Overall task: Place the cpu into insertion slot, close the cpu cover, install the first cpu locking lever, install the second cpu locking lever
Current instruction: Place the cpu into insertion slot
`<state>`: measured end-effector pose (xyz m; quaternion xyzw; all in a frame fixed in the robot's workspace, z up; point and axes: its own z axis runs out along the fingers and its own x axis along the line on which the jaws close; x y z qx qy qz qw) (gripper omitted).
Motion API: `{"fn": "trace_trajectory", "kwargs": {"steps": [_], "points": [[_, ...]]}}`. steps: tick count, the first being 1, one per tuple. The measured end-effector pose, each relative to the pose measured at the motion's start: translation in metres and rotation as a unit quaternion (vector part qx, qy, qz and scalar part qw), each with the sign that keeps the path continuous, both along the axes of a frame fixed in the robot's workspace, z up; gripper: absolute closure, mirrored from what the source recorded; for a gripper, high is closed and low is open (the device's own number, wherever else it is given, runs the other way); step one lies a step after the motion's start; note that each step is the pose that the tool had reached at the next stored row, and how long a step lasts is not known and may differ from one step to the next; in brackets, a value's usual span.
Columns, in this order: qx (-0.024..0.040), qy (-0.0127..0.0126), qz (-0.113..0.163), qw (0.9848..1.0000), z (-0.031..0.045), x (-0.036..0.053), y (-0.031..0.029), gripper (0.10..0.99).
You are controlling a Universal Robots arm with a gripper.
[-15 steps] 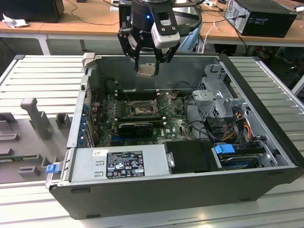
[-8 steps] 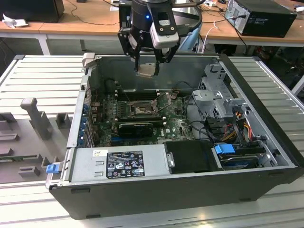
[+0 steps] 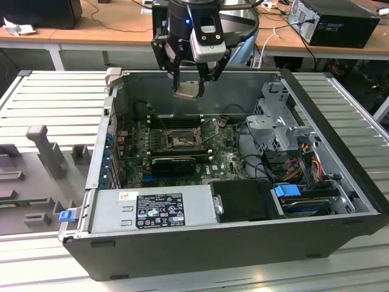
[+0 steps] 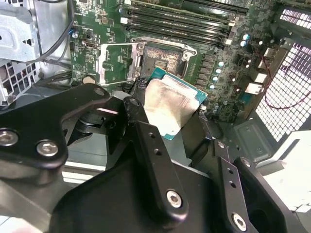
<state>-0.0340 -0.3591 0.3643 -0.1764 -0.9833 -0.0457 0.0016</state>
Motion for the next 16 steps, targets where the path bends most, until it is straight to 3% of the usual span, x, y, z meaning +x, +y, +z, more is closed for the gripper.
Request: {"fn": "trace_trajectory", "kwargs": {"steps": [16], "points": [[0.0000, 0.0000, -0.054, 0.9985, -0.0001, 0.0000, 0.0000, 0.549]]}}
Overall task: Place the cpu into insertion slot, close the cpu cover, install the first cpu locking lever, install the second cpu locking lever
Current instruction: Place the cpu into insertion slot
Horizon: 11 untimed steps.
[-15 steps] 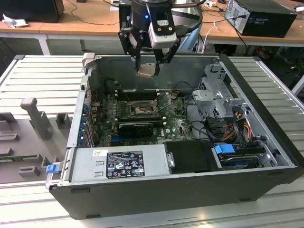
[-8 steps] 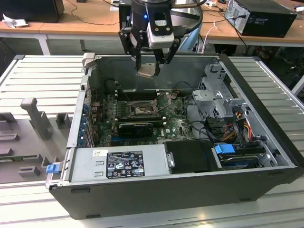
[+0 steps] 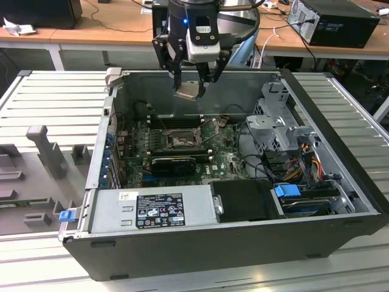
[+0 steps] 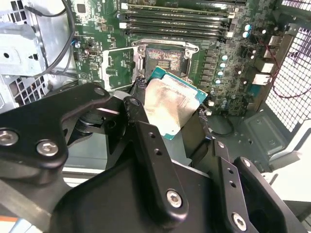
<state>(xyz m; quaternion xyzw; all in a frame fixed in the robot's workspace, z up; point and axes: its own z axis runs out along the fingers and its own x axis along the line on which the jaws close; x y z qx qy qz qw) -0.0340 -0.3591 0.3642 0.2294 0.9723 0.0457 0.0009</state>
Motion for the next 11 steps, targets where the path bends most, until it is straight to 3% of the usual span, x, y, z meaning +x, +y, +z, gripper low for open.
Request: {"fn": "trace_trajectory", "kwargs": {"steps": [11], "points": [[0.0000, 0.0000, -0.030, 0.9995, 0.0000, 0.0000, 0.0000, 0.549]]}}
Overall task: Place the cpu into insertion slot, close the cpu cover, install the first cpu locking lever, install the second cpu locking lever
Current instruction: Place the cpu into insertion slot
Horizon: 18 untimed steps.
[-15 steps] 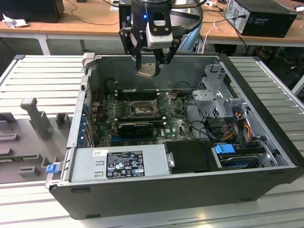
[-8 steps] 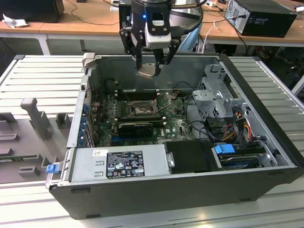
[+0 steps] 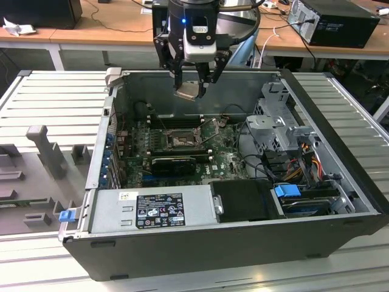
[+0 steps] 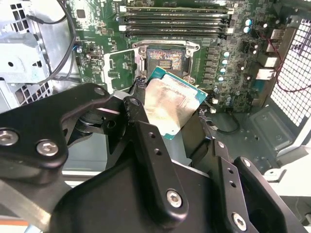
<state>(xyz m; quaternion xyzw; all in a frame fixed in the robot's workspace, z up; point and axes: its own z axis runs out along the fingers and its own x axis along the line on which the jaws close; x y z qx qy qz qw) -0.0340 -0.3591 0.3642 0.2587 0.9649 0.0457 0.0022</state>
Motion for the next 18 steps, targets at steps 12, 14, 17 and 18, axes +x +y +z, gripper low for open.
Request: {"fn": "trace_trajectory", "kwargs": {"steps": [12, 14, 17, 18], "points": [[0.0000, 0.0000, -0.031, 0.9995, 0.0000, 0.0000, 0.0000, 0.549], [0.0000, 0.0000, -0.038, 0.9993, 0.0000, 0.0000, 0.0000, 0.549], [0.0000, 0.0000, -0.047, 0.9989, 0.0000, 0.0000, 0.0000, 0.549], [0.0000, 0.0000, -0.050, 0.9987, 0.0000, 0.0000, 0.0000, 0.549]]}}
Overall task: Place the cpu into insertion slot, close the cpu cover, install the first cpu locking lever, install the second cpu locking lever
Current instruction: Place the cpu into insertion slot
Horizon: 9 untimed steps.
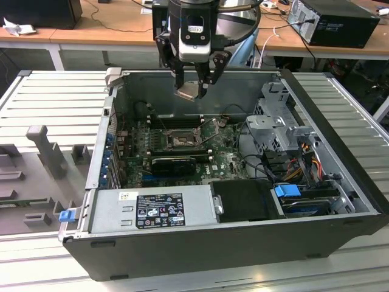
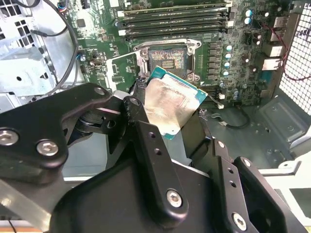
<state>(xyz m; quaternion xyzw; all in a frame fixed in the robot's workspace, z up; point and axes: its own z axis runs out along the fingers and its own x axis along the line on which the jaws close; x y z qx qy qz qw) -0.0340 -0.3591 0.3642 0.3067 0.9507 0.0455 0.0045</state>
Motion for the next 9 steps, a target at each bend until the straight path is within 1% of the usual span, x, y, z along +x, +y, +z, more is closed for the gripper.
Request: {"fn": "trace_trajectory", "kwargs": {"steps": [6, 9], "points": [[0.0000, 0.0000, -0.033, 0.9995, -0.0001, 0.0000, 0.0000, 0.549], [0.0000, 0.0000, -0.053, 0.9986, -0.0001, 0.0000, 0.0000, 0.549]]}}
